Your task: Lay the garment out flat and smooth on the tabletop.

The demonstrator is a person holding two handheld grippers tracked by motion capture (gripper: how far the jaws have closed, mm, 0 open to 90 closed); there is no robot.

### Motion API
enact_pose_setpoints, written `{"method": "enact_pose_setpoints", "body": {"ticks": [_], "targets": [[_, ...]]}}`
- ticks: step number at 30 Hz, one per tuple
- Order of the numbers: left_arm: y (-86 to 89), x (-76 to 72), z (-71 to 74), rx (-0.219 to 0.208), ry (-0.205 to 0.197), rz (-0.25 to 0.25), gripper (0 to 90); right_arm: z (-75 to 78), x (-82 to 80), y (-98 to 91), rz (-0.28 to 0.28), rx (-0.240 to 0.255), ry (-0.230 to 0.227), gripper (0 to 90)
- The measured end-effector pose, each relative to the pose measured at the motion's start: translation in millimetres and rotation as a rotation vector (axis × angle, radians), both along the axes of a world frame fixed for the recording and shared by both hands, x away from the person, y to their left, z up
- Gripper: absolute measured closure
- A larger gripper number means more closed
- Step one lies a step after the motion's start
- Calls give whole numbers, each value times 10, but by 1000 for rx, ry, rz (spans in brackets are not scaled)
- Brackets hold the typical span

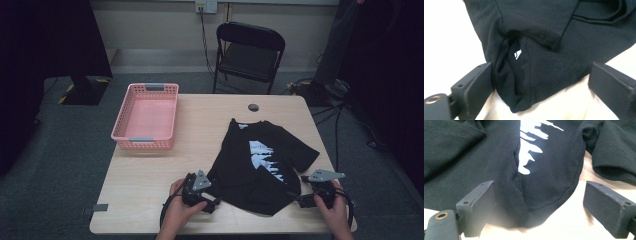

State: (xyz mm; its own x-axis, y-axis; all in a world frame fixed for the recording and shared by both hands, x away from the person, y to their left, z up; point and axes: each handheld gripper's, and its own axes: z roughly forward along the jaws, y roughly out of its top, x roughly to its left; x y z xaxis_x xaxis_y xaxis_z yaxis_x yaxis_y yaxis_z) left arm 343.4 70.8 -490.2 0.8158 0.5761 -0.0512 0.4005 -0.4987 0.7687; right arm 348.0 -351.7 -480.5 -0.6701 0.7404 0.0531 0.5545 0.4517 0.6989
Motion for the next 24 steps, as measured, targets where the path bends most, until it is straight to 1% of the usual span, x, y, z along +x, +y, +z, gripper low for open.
{"method": "enact_pose_setpoints", "body": {"ticks": [2,3,4,7,10,12,13,15,16,20,22,24], "targets": [[1,-2,19,3,-3,-3,146,0,0,0,0,0,0,106],[0,-3,30,11,-4,0,161,0,0,0,0,0,0,106],[-3,-4,40,8,-6,1,157,0,0,0,0,0,0,106],[-10,-5,79,-20,-1,10,158,0,0,0,0,0,0,106],[-19,0,142,-39,-7,6,159,0,0,0,0,0,0,106],[-27,9,191,-71,-13,10,158,0,0,0,0,0,0,106],[-38,15,215,-76,-17,10,159,0,0,0,0,0,0,106],[-69,24,252,-76,-22,7,159,0,0,0,0,0,0,106],[-93,30,261,-82,-20,3,159,0,0,0,0,0,0,106],[-210,61,279,-78,-18,-17,159,0,0,0,0,0,0,106],[-277,78,291,-91,-14,-22,161,0,0,0,0,0,0,106],[-339,100,302,-106,-11,-12,161,0,0,0,0,0,0,106]]}}
